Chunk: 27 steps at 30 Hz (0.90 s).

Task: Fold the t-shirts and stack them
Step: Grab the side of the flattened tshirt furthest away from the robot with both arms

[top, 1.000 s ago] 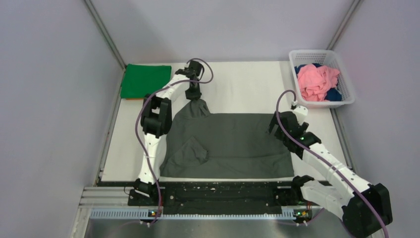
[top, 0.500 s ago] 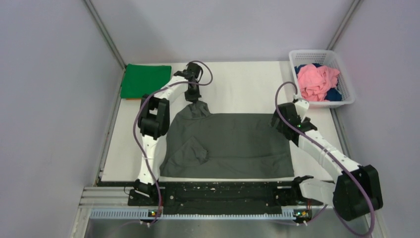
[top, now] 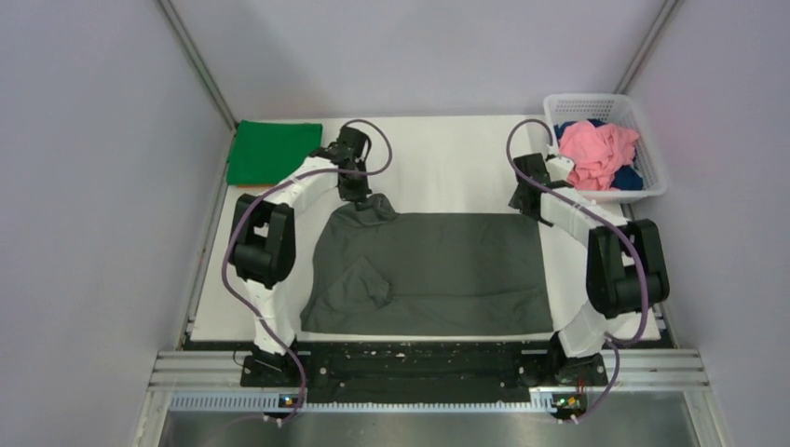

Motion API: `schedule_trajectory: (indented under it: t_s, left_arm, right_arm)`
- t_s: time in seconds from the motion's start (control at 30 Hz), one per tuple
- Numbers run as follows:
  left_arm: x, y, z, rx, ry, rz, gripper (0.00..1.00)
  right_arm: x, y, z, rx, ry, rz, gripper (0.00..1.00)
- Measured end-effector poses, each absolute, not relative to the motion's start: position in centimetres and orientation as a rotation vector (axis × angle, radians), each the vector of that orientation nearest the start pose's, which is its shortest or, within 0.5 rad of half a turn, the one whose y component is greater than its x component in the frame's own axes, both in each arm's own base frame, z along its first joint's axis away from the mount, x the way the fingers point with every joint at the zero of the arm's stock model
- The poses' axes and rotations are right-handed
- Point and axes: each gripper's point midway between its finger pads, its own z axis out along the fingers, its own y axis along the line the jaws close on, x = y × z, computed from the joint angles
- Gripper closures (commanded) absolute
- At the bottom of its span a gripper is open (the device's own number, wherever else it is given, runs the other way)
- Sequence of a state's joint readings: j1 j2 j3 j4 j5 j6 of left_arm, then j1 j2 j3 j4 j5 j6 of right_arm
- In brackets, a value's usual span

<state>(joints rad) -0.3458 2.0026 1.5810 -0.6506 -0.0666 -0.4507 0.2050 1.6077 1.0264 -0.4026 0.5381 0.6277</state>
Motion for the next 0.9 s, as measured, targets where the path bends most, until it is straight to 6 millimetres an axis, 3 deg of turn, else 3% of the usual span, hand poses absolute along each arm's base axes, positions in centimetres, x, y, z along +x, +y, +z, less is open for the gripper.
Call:
schedule_trajectory:
  t_s: [0.3,0.53,0.7,0.9]
  left_arm:
    - [40.3,-17.1,9.8,-0.117,2.584,-0.224,1.0]
    - [38.0,-17.4,11.0,-0.107,2.557,-0.24,1.0]
    - [36.9,-17.4,11.2,-0.116,2.55,-0.245,1.0]
    - [35.3,-16.9,11.7,-0.131,2.538,-0.248,1.0]
  right_arm:
    - [40.5,0.1,4.7,0.684,2.329,-0.396,0.44]
    - [40.2,0.0,3.7,0.686,2.352,-0.415,0.52]
    - [39.0,-0.4,2.8,0.698,2.364,-0.445,0.71]
    - [38.9,-0.4,2.6,0.69,2.363,-0.445,0.94]
